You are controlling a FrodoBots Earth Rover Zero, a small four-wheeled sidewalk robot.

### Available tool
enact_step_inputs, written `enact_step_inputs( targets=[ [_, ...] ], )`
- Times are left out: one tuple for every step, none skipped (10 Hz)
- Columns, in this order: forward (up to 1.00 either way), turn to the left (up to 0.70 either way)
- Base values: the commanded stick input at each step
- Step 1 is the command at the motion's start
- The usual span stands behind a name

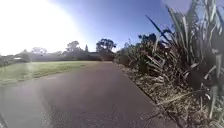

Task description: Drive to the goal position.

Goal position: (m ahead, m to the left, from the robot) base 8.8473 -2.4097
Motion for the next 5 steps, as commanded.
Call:
enact_step_inputs(
  targets=[
    [0.70, 0.00],
    [0.70, 0.00],
    [0.70, 0.00],
    [0.70, 0.00],
    [0.70, 0.00]
  ],
)
